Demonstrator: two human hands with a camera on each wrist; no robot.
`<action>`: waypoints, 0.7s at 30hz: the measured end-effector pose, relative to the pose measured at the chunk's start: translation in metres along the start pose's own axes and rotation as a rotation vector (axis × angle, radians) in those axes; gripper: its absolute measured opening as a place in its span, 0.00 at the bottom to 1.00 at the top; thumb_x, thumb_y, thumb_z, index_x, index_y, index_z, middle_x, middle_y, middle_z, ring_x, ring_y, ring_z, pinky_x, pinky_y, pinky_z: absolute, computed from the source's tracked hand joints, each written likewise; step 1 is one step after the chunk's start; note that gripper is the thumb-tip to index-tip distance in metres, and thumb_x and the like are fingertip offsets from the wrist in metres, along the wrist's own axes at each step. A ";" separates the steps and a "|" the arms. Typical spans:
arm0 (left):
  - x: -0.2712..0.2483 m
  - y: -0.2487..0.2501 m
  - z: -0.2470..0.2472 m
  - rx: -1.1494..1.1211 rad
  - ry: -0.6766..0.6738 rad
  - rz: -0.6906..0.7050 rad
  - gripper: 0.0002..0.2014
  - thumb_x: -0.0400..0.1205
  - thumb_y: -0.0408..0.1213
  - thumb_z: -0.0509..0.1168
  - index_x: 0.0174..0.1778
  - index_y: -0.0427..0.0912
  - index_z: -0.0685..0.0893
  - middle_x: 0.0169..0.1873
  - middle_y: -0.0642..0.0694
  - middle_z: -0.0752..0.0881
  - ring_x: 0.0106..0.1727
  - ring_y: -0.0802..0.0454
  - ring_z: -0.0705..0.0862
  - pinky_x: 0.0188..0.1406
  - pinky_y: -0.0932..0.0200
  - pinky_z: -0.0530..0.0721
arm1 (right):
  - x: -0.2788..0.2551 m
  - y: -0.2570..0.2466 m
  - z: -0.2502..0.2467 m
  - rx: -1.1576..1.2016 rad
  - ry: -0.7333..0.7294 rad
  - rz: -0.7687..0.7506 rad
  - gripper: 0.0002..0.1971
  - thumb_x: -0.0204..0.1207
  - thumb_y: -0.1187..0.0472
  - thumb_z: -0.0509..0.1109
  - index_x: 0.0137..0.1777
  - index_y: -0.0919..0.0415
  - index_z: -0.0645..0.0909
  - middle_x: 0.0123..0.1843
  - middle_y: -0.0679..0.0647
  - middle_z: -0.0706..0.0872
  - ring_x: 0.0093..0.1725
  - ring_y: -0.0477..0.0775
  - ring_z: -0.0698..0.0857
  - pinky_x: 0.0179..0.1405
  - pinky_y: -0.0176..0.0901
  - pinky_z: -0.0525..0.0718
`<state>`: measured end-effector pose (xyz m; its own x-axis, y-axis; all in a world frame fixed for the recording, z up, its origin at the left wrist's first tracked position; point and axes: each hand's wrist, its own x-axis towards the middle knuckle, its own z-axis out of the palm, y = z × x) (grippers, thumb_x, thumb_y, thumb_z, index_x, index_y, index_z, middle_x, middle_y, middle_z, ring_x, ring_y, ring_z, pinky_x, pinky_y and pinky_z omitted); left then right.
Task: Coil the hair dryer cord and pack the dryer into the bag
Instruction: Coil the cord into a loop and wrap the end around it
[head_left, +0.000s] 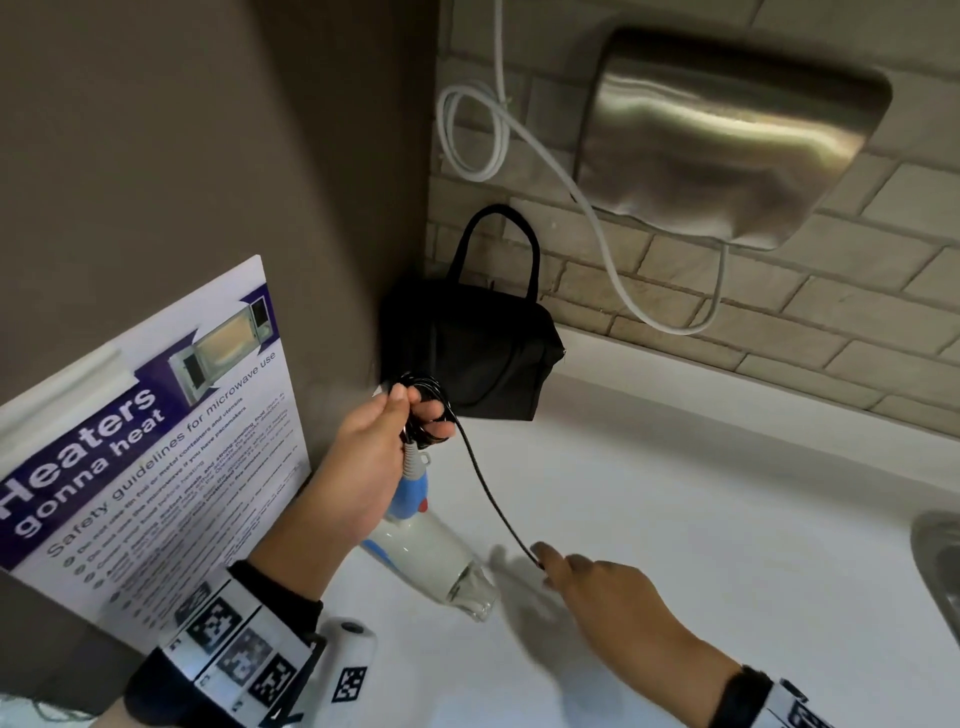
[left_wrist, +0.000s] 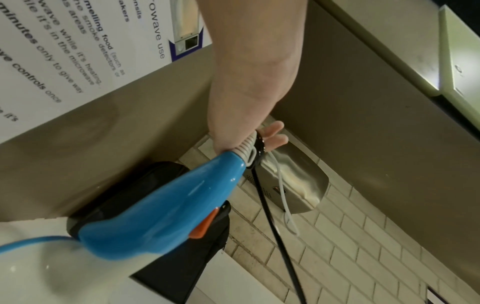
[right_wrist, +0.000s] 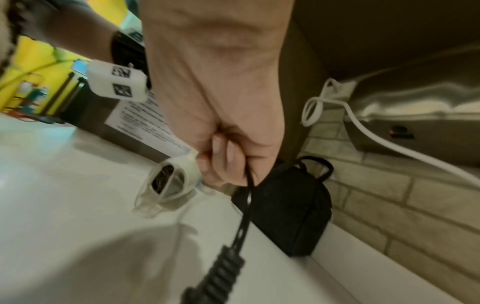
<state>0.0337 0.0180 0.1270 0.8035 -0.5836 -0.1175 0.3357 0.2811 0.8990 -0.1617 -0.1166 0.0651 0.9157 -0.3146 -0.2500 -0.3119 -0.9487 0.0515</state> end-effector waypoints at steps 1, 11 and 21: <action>0.000 -0.002 0.001 0.028 -0.013 0.003 0.13 0.89 0.39 0.50 0.44 0.41 0.77 0.29 0.54 0.91 0.32 0.57 0.90 0.42 0.56 0.79 | -0.005 -0.005 -0.002 -0.047 0.027 -0.028 0.30 0.68 0.62 0.74 0.71 0.52 0.72 0.45 0.54 0.89 0.37 0.58 0.90 0.24 0.43 0.72; 0.000 -0.001 0.011 0.140 -0.114 -0.043 0.14 0.89 0.37 0.48 0.41 0.39 0.73 0.31 0.42 0.92 0.35 0.44 0.92 0.41 0.55 0.86 | -0.023 -0.050 -0.102 -0.063 0.189 -0.221 0.29 0.54 0.65 0.72 0.55 0.46 0.69 0.32 0.46 0.81 0.22 0.58 0.74 0.16 0.40 0.47; -0.009 -0.001 0.009 0.178 -0.238 -0.157 0.14 0.87 0.37 0.54 0.36 0.39 0.75 0.13 0.52 0.66 0.14 0.54 0.70 0.45 0.50 0.72 | 0.051 -0.017 -0.160 0.098 0.421 -0.107 0.04 0.85 0.56 0.51 0.47 0.50 0.64 0.35 0.51 0.76 0.33 0.61 0.72 0.29 0.47 0.70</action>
<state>0.0221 0.0162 0.1312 0.6039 -0.7770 -0.1776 0.3385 0.0483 0.9397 -0.0692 -0.1212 0.2057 0.9612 -0.2190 0.1678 -0.2134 -0.9756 -0.0507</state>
